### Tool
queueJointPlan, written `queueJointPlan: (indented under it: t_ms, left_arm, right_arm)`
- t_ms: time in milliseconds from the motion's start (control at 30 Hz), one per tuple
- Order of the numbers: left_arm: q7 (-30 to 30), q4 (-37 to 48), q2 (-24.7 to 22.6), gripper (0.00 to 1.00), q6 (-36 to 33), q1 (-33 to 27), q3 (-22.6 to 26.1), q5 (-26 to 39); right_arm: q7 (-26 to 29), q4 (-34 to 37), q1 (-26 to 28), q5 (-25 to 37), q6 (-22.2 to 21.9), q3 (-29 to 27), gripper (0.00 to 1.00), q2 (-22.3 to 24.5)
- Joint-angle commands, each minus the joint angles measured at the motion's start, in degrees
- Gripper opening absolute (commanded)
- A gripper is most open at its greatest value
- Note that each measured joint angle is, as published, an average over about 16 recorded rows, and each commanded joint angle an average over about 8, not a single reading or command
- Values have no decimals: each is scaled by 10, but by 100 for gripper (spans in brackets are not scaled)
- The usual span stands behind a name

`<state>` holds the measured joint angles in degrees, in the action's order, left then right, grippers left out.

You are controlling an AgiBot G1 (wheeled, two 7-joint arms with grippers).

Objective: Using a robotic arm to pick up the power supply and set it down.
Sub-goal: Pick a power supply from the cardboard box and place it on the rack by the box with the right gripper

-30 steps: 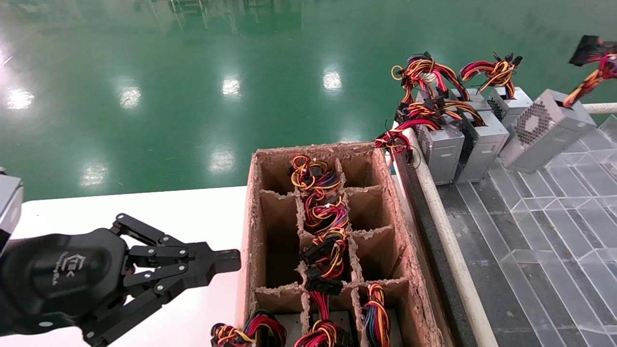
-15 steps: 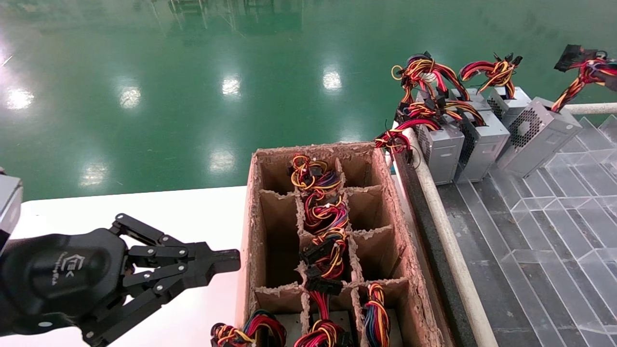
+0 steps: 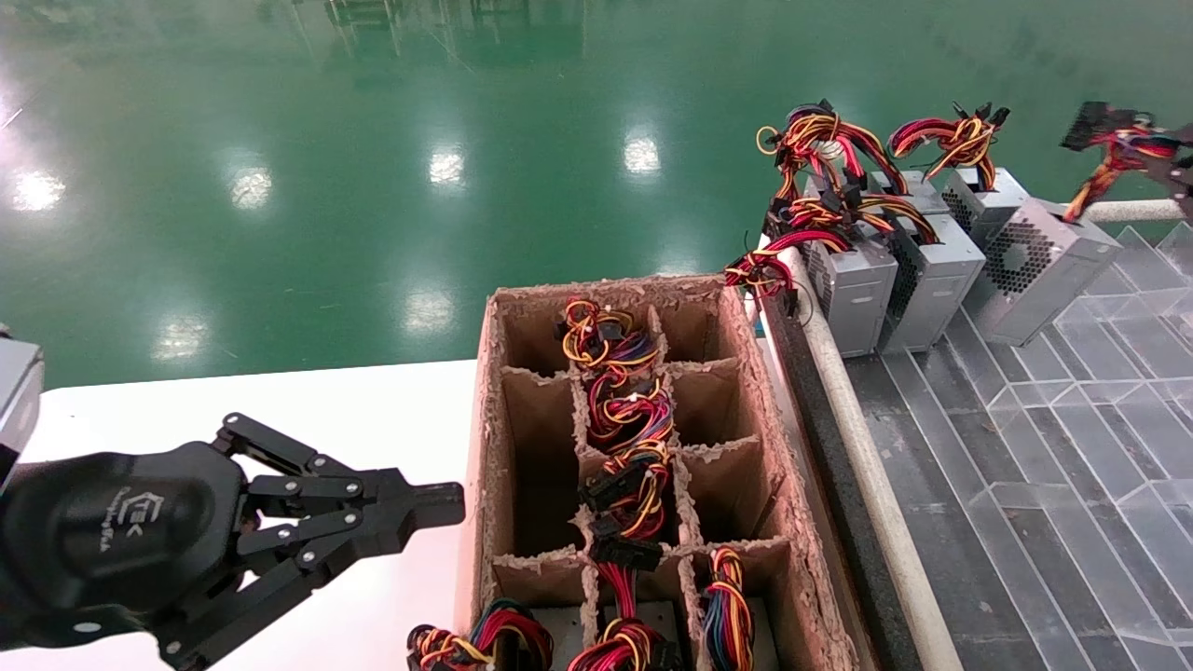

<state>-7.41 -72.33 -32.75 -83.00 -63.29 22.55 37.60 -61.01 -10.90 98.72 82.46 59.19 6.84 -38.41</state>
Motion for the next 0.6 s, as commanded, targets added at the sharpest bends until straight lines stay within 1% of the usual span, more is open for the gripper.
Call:
queueJointPlan:
  t_ms: [33,233,600]
  left_arm:
    - [0,0,0,0,0,0,0,0]
    - [0,0,0,0,0,0,0,0]
    - [0,0,0,0,0,0,0,0]
  right_arm:
    - [-15,10,5,-1,2,0,0,-7]
    - [-41,33,12,-5,21,-2,0,-19]
    - [-63,67,16,-13,44,-6,0,-33]
